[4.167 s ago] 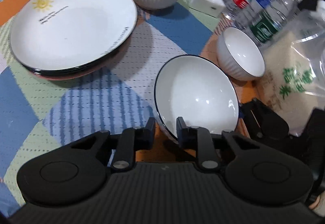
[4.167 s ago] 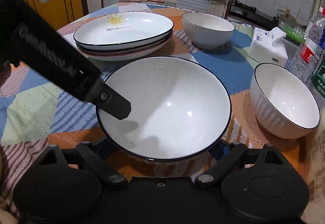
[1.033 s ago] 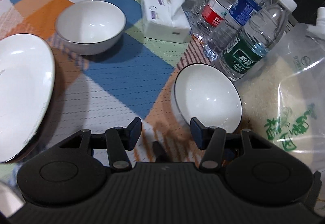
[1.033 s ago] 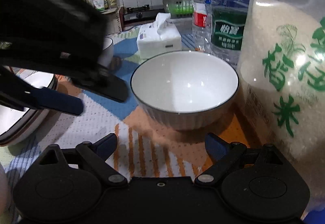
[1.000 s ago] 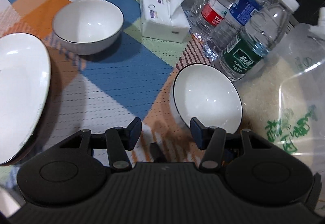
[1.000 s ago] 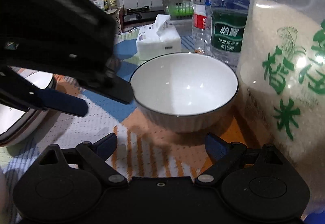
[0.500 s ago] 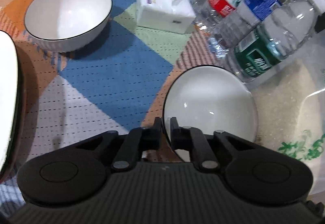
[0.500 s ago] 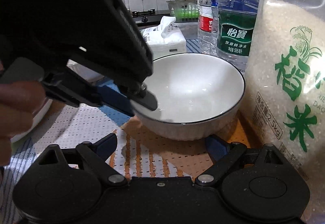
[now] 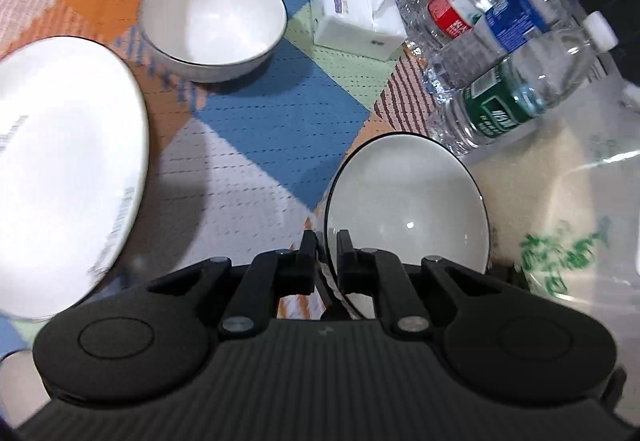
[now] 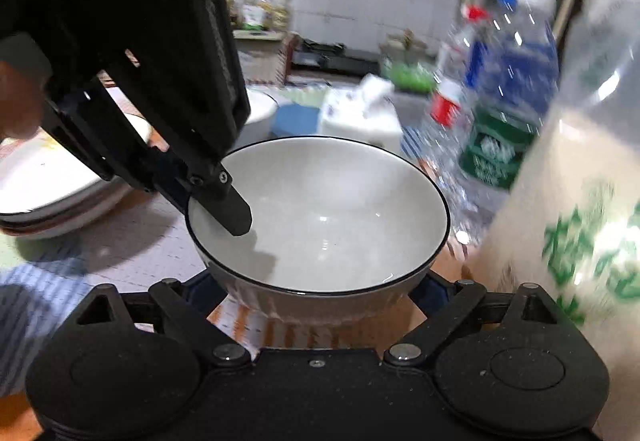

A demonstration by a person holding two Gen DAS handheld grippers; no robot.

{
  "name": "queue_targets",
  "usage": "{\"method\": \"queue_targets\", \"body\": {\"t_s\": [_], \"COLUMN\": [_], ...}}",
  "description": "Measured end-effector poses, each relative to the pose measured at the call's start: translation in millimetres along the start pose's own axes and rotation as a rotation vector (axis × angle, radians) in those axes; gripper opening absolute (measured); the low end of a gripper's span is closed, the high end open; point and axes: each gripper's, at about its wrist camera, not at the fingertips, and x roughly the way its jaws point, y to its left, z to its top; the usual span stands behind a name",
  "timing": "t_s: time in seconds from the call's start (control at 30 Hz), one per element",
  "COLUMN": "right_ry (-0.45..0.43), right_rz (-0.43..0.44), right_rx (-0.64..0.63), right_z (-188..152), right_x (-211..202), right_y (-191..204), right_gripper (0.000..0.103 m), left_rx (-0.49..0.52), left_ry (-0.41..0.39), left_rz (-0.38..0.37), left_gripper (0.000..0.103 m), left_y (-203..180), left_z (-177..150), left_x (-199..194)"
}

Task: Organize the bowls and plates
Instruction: 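Carry the bowl into the first bowl and open the left gripper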

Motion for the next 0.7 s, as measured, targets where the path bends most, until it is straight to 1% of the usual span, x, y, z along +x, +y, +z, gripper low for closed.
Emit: {"method": "queue_targets", "body": {"t_s": [0.1,0.2,0.33,0.47,0.6,0.7], "right_ry": [-0.024,-0.070,-0.092,-0.084,-0.076,-0.068], "right_rz": [0.078,0.131,0.238,0.352,0.440,0.489], "right_rx": [-0.036,-0.088,-0.130,-0.152,-0.226,-0.279], "right_z": [10.7,20.5,35.9,48.6,51.4,47.8], "right_x": [-14.6,-34.7,-58.3,-75.4,-90.3,-97.5], "right_y": [3.2,12.5,30.5,48.0,71.6,90.9], "right_gripper": [0.098,0.099,0.099,0.100,0.100,0.101], "left_rx": [0.019,0.007,0.001,-0.044,-0.061,-0.075], "left_ry": [-0.014,-0.033,-0.058,-0.036,-0.002,0.014], "left_rz": [0.013,0.019,0.040,0.048,0.086,0.115], "left_gripper": [0.010,0.010,0.010,0.010,0.010,0.010], "left_y": [6.4,20.4,40.0,67.1,87.7,104.2], "left_z": [-7.7,-15.7,-27.5,-43.3,-61.4,-76.3], "left_x": [-31.3,-62.7,-100.0,-131.8,-147.6,-152.3]}}
